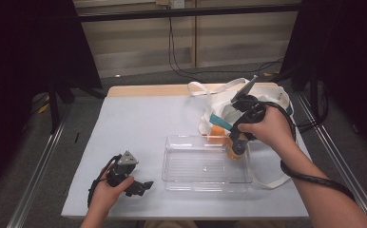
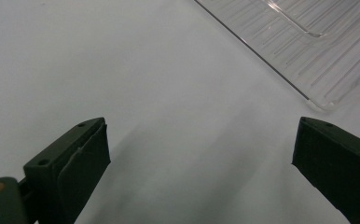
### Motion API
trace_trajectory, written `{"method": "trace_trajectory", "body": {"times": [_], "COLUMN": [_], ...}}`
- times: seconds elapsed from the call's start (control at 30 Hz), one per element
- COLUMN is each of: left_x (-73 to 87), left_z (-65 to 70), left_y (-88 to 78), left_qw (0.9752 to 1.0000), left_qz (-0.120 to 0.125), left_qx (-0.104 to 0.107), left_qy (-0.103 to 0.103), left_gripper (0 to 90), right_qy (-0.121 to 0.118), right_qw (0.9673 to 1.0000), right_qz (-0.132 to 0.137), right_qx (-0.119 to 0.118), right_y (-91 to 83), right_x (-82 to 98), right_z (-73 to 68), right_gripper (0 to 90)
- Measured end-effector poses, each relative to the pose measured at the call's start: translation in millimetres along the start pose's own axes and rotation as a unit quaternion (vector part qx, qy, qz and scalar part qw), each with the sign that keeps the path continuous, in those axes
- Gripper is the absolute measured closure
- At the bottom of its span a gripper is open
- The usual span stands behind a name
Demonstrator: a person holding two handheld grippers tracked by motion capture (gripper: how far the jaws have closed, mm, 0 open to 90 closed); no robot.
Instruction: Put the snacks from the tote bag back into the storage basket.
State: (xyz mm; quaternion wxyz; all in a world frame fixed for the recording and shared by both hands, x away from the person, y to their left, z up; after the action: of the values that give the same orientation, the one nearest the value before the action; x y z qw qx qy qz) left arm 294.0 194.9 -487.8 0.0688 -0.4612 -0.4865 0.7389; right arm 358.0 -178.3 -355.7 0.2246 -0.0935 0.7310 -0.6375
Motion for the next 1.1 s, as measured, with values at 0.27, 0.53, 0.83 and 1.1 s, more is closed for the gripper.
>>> {"method": "trace_trajectory", "body": {"times": [0.27,0.53,0.83,1.1], "left_x": [0.0,0.0,-0.1,0.2], "left_z": [-0.1,-0.2,0.2,-0.2], "left_y": [0.2,0.3,0.0,0.3], "left_qw": [1.0,1.0,1.0,1.0], "left_qz": [-0.001,-0.001,0.004,-0.001], "left_qx": [-0.001,-0.001,-0.001,-0.003], "left_qy": [0.003,0.003,0.002,0.004], "left_gripper": [3.7,3.7,3.7,3.7], "right_qy": [0.003,0.003,0.007,0.006], "right_qw": [1.0,1.0,0.9999,0.9999], "right_qz": [-0.001,-0.004,-0.009,-0.011], "right_qx": [0.0,-0.001,0.0,0.0], "right_y": [3.8,7.5,9.4,13.6], "right_x": [2.2,3.7,4.9,5.9], "right_z": [0.9,1.0,-0.1,1.3], "right_gripper": [30.3,30.3,30.3,30.3]}}
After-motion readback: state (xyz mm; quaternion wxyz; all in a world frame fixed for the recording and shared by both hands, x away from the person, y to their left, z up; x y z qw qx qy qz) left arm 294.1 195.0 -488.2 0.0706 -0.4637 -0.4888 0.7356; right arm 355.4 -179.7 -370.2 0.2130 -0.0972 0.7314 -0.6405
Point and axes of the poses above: each handheld gripper's, and its own axes: y roughly forward along the jaws, x roughly out of its underside, z roughly to its right, the point moved 3 cm from there along y, roughly forward along the jaws, and after that the axes turned 1 degree about -y, right-handed, at the moved point
